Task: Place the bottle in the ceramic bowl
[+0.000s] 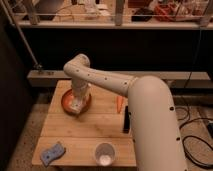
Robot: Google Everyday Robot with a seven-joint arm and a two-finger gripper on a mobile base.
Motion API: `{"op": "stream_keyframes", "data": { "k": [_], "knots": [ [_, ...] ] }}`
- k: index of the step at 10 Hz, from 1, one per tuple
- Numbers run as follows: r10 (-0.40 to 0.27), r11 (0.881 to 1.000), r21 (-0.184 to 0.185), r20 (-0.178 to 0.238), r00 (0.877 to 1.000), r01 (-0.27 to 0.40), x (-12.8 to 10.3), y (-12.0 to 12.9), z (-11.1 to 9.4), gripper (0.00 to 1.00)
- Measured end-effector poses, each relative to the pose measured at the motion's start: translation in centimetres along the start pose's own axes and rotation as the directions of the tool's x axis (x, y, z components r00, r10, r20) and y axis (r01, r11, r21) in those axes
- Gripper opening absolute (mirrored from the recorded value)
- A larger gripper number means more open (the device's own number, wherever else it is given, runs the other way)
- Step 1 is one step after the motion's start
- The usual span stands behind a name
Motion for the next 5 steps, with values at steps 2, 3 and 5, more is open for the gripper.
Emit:
{"op": "stream_keyframes", "data": {
  "k": [2,3,5],
  "knots": [
    [-0.002,1.0,0.0,0.0,1.0,0.002,-0.01,-0.02,0.0,0.14],
    [-0.003,1.0,0.0,0.0,1.0,0.003,-0.02,-0.03,0.03,0.14],
    [-0.005,1.0,-0.001,0.0,1.0,0.005,-0.03,-0.05,0.05,0.14]
  ]
}}
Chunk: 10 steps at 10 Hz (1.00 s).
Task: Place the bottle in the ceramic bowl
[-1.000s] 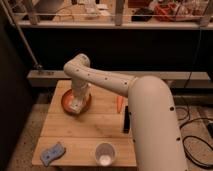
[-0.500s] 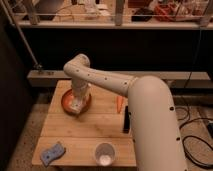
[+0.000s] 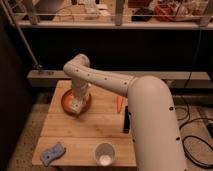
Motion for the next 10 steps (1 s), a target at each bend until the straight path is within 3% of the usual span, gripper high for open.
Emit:
{"op": "stream_keyframes", "data": {
  "k": [10],
  "knots": [
    [-0.011,1.0,-0.005,0.0,1.0,0.011,-0.08,-0.07,0.16,0.14]
  ]
}}
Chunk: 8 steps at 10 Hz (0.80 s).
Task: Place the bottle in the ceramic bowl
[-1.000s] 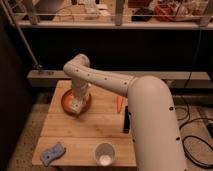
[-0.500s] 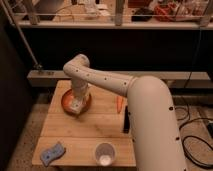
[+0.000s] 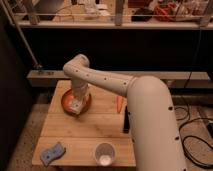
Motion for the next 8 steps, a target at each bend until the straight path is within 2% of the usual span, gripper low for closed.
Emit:
{"op": "stream_keyframes", "data": {
  "k": [8],
  "knots": [
    [-0.01,1.0,-0.003,-0.001,1.0,0.01,-0.06,-0.04,0.14,0.14]
  ]
}}
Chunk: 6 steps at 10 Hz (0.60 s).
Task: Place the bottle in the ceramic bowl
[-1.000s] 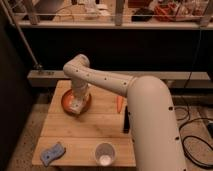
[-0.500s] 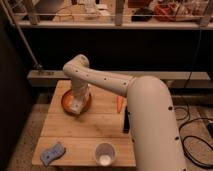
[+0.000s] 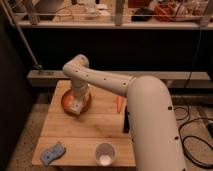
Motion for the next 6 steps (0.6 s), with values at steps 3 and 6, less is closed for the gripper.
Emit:
{"op": "stream_keyframes", "data": {
  "k": [3,6],
  "knots": [
    [-0.003,1.0,-0.001,0.0,1.0,0.003,0.03,-0.02,0.02,0.14],
    [-0.005,1.0,-0.003,0.001,1.0,0.005,0.03,0.04,0.12,0.14]
  ]
}}
